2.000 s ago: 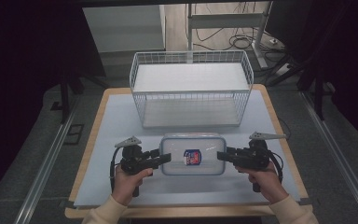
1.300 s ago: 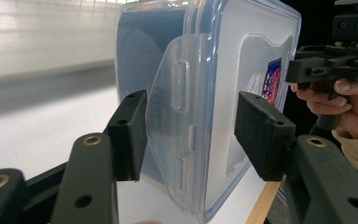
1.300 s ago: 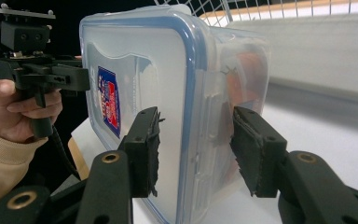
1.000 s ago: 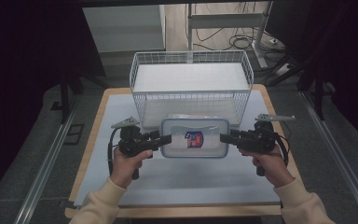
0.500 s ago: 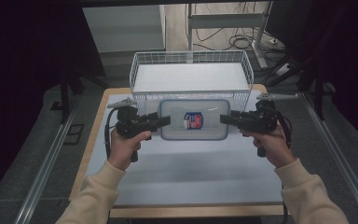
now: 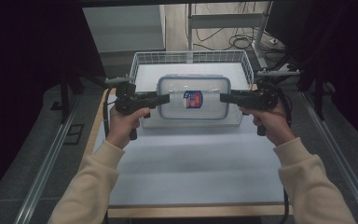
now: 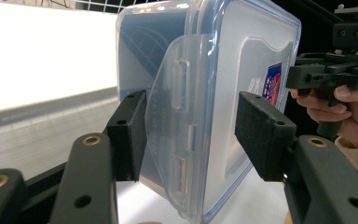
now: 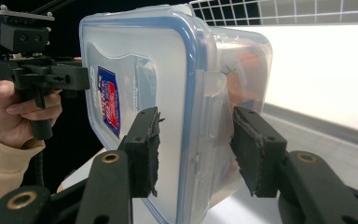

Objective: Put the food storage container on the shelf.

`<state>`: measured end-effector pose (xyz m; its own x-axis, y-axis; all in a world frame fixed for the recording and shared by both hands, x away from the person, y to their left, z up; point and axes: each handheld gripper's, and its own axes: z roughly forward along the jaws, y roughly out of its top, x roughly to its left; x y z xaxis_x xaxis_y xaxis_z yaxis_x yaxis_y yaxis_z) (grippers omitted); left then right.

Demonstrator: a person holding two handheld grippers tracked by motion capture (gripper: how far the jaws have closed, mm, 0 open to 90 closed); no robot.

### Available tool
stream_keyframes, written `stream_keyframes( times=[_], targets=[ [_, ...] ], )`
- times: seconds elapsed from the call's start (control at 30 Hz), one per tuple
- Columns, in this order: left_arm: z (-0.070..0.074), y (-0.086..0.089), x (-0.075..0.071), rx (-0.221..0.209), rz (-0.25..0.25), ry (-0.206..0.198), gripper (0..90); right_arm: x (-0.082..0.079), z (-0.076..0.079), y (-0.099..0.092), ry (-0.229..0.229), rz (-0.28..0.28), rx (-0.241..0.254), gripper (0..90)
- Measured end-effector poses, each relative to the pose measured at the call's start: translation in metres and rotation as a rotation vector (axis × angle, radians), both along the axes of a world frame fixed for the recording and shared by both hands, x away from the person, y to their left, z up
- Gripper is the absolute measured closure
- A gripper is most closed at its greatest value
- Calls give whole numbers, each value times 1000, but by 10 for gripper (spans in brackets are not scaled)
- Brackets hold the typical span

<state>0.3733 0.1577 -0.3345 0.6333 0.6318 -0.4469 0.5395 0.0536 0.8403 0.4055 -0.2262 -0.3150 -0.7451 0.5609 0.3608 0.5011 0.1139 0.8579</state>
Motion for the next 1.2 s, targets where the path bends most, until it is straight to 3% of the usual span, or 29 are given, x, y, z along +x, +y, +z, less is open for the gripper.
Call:
stream_keyframes(
  times=[0.37, 0.77, 1.03, 1.2],
  targets=[
    [8, 6, 30, -5, 1, 14, 452, 29, 8, 6, 13, -12, 5, 527],
    [23, 10, 65, -20, -6, 31, 452, 63, 28, 10, 37, -33, 0, 524],
    [25, 10, 88, -37, -8, 78, 451, 82, 33, 12, 72, -55, -1, 521],
    [16, 10, 100, -45, -8, 121, 449, 91, 30, 12, 108, -73, -12, 517]
  ],
)
